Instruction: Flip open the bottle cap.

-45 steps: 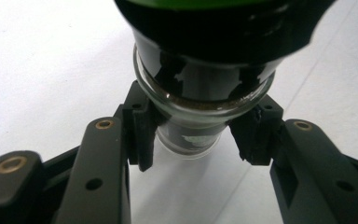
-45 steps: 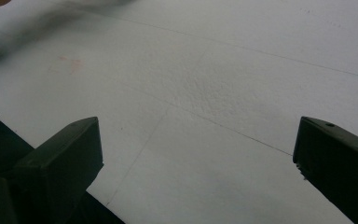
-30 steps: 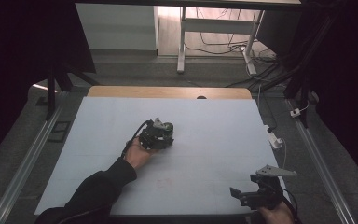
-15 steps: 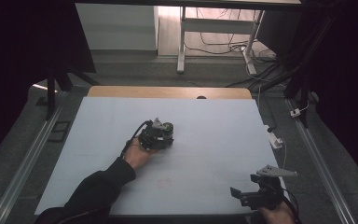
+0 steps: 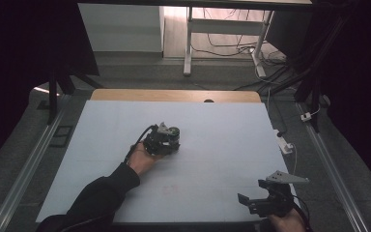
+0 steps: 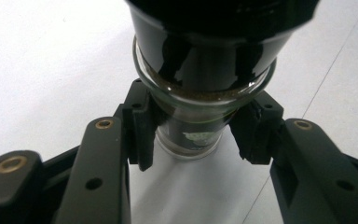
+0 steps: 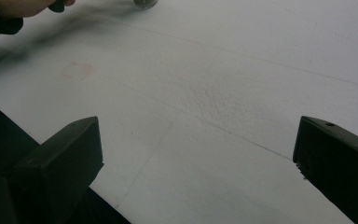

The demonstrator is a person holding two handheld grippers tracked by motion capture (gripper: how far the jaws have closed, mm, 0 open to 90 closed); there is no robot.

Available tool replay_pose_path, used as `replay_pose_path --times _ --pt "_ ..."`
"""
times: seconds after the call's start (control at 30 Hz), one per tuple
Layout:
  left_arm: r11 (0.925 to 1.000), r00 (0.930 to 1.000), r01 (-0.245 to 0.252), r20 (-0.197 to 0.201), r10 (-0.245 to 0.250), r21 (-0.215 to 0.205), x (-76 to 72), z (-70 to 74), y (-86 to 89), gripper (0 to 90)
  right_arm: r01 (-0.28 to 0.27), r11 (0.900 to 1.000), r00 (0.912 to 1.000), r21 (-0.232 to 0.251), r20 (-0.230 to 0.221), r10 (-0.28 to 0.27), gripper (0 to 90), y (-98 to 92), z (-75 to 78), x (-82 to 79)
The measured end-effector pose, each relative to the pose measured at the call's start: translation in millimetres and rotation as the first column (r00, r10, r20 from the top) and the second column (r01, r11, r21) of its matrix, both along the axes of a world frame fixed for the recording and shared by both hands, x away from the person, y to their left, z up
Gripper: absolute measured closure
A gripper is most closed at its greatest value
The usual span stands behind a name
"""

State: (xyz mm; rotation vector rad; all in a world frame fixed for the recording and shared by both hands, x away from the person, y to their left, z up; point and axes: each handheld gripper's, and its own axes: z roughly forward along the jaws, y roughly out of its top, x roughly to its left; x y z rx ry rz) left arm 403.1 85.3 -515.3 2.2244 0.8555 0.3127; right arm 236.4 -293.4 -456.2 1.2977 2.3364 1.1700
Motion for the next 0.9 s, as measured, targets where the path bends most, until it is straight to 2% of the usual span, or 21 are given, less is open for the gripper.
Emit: replay_pose_path --times 0.27,0.43,0.6,0.73,0.9 --pt "0.9999 0.9999 0.012 0.007 -0.012 -0.003 0.5 -0.7 0.9 53.6 -0.047 0.999 0.9984 0.014 0.031 0.047 1.1 6.9 8.8 1.0" --pt "0.9999 0.9998 0.016 0.011 -0.015 -0.006 0.4 -1.3 1.3 53.6 -0.097 0.995 0.9951 0.020 0.020 0.097 0.5 15.9 11.6 5.6" --pt "0.9997 0.9996 0.022 0.019 -0.021 -0.011 0.2 -2.2 2.0 53.6 -0.123 0.992 0.9923 0.020 0.015 0.123 0.1 23.4 14.0 9.3" --pt "0.9997 0.9995 0.023 0.020 -0.022 -0.012 0.2 -2.4 2.1 53.6 -0.154 0.988 0.9874 0.025 0.039 0.153 0.0 34.5 16.4 14.8" --pt "0.9996 0.9994 0.025 0.024 -0.025 -0.013 0.2 -2.9 2.4 53.6 -0.157 0.987 0.9852 0.025 0.074 0.155 0.0 43.1 19.1 19.1"
